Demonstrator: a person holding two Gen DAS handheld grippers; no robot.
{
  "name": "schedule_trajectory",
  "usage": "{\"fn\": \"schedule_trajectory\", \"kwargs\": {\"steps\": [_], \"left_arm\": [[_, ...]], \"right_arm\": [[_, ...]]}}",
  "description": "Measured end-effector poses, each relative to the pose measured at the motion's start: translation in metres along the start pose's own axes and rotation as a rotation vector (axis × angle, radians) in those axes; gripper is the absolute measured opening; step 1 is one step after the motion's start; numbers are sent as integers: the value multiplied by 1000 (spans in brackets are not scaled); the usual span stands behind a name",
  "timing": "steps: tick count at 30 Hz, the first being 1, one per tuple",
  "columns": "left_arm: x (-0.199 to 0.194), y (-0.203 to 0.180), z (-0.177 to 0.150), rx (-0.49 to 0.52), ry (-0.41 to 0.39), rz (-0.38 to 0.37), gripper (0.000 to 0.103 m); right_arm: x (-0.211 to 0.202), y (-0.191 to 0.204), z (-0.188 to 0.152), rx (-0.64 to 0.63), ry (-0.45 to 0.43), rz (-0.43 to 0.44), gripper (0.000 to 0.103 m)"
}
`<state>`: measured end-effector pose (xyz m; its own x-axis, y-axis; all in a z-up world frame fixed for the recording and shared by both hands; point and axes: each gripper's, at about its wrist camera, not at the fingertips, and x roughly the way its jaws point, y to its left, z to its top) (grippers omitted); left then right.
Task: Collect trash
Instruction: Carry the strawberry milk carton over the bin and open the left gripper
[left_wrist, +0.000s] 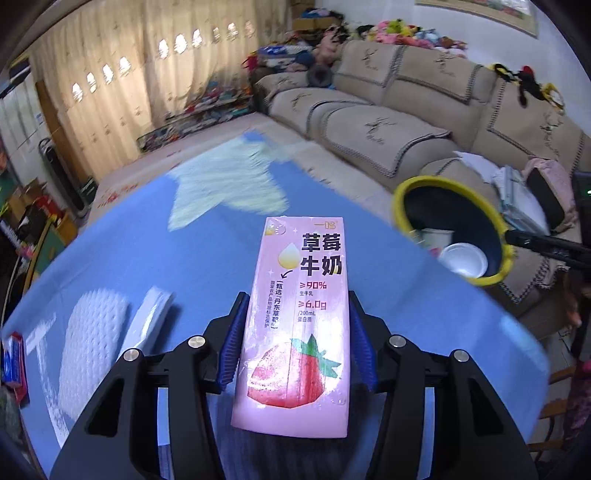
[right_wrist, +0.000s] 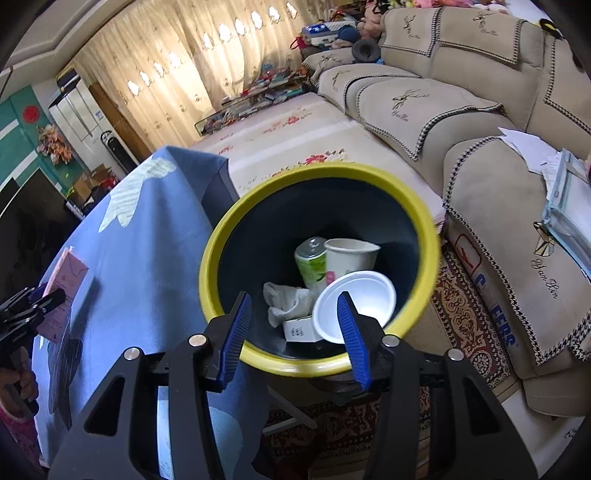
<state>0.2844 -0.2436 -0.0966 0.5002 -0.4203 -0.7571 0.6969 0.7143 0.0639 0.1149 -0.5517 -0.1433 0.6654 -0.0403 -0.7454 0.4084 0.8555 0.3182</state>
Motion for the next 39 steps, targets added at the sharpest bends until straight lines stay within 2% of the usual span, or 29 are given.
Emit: {"fn": "schedule_trajectory", "kwargs": {"steps": [6,10,15,23,25,27,30,33,39], "left_arm": [[-4,-59,35,82,-40,-90,51],[12,-102,63,126,-43,-147,51],[53,-152,95,156,6,-197,51],[128,-203,124,153,126,-213,52],[140,-209,123,151,137,-211,53],[147,-213,126,132,136,-197,64],[139,-213,126,107,107,-206,66],[116,-201,121,93,54,-198,67],[38,-141,96,3,-100,-161,82]], "right_arm": [[-13,-30,-2,31,-22,-43,47],[-19,-53,-3,57,-27,-64,47],[-24,-75,-4,73,-35,-89,47],[-33,-100,-3,94,-43,-113,47],[-33,-105,-4,100,-42,-115,49],[-33,-107,-5,103,-42,-115,49],[-32,-109,-6,108,-38,-110,50],[-34,-105,-6,100,-36,-107,50],[-35,-85,-7,66,-40,-96,51]]}}
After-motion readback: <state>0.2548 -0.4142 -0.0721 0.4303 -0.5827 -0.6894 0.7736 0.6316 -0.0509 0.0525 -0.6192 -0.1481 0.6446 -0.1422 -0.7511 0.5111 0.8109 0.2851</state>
